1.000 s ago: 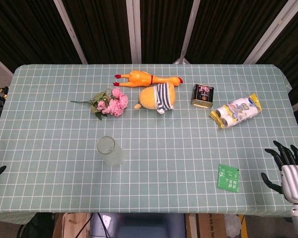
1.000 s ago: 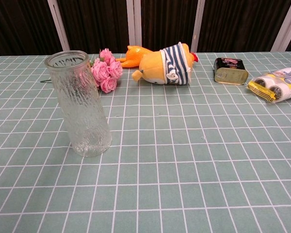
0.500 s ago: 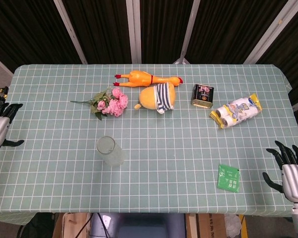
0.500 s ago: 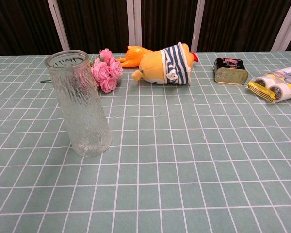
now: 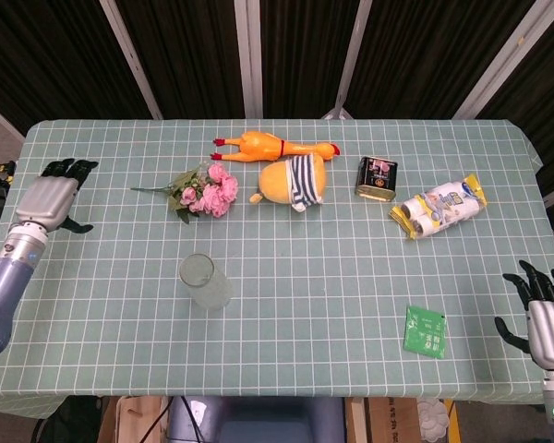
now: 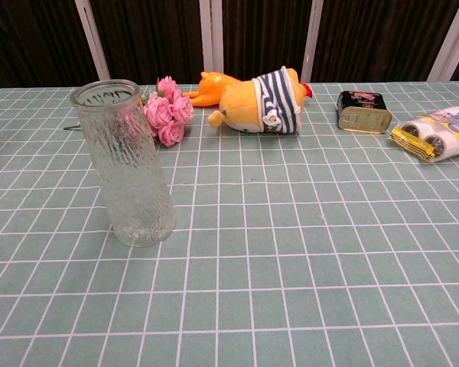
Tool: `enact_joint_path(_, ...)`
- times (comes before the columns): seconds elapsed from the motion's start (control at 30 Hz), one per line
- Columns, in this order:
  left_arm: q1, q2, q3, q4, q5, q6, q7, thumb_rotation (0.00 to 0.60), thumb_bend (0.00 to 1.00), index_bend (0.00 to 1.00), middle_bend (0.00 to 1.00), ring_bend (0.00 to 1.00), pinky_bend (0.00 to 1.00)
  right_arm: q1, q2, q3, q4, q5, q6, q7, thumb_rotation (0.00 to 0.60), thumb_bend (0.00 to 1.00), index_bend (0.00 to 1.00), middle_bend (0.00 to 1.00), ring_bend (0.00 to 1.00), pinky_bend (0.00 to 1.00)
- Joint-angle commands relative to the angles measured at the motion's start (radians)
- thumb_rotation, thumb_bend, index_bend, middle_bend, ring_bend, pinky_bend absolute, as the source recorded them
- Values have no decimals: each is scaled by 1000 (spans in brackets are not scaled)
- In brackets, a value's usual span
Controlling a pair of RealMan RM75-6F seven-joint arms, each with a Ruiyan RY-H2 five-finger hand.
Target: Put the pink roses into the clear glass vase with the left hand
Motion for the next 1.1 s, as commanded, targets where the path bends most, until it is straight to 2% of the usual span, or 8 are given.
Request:
enact_joint_path(0.03, -51, -47, 14, 38, -56, -25, 58, 600, 164, 26, 46, 0, 54, -2, 2, 2, 0, 2, 3, 4, 600, 308, 252, 111, 132, 36)
enact_joint_path(0.4, -163, -177, 33, 113, -189, -2, 175, 600, 163, 16, 44, 0, 55, -5, 6, 2, 0, -2, 8, 17, 600, 308, 252, 111, 132, 36)
enact_joint_path(0.5, -202, -264, 36, 181, -206, 21, 204, 600, 163, 16, 43, 0, 56, -4, 3, 6, 5, 6, 4, 23, 600, 307, 252, 112, 132, 36)
enact_joint_path(1.1, -284, -463, 25, 358, -215, 24, 204, 600, 163, 17, 48, 0, 64, 2, -2, 7, 13, 19, -13, 20, 600, 307, 252, 112, 132, 36)
